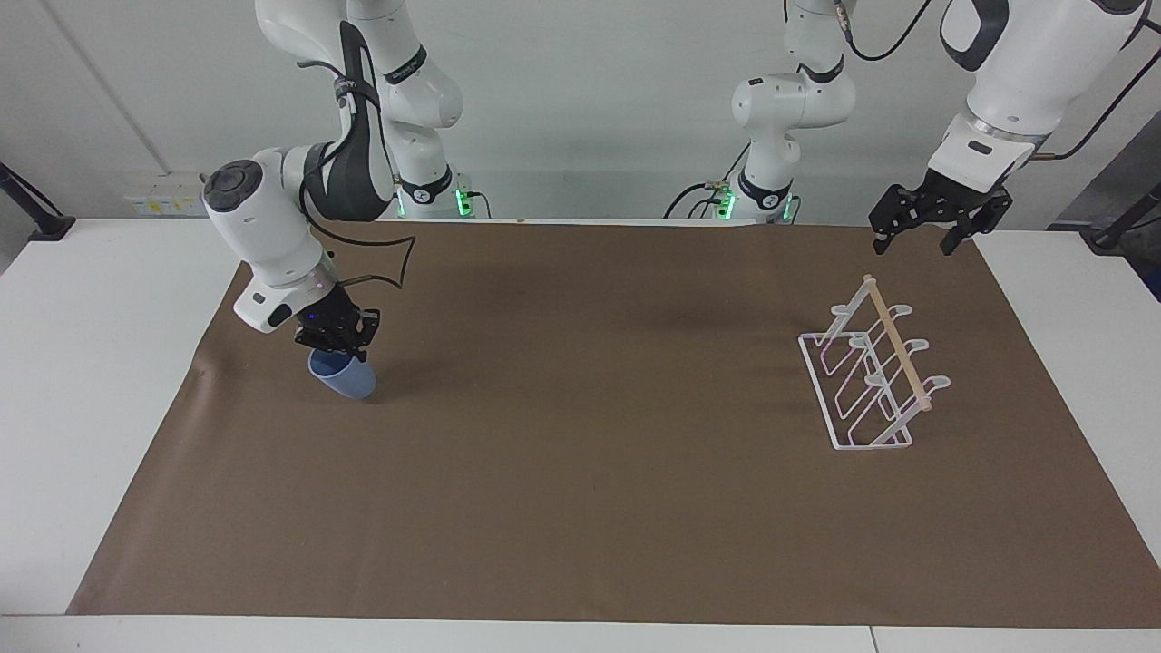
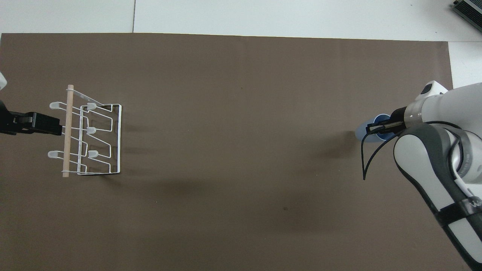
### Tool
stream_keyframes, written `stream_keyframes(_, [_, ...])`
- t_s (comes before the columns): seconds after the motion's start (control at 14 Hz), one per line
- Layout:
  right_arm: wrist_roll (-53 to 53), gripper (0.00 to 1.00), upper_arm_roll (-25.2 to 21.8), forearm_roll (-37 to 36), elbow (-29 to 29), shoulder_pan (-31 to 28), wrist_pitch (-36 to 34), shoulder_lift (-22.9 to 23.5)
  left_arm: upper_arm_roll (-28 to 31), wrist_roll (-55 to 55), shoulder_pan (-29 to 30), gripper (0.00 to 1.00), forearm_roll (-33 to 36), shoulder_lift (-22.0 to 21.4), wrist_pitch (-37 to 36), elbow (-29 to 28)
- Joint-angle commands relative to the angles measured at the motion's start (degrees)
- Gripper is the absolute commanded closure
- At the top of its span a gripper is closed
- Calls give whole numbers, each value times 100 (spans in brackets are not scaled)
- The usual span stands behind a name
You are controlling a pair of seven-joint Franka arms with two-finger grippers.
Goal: Hang cup on cup holder
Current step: 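Lift and tip the blue cup sideways with the right gripper toward the rack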
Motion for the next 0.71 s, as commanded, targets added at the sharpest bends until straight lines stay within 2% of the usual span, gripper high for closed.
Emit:
stream_keyframes(0.0, [-694,100,7,978,180,-46,-276,-66,-10,51,47,0,-81,-171,21,-184])
stream_keyframes(0.07, [-949,100,7,1452,171,-46,-276,-83,-10,51,47,0,-81,-171,21,-184])
stream_keyframes(0.29, [-1083,100,50,2255,171,-20,-355,-92,-10,51,47,0,-81,-171,21,-184])
stream_keyframes(0.64, [-1040,100,130,3626,83,463,-382,-206,-18,51,4,0,-81,-171,21,-184])
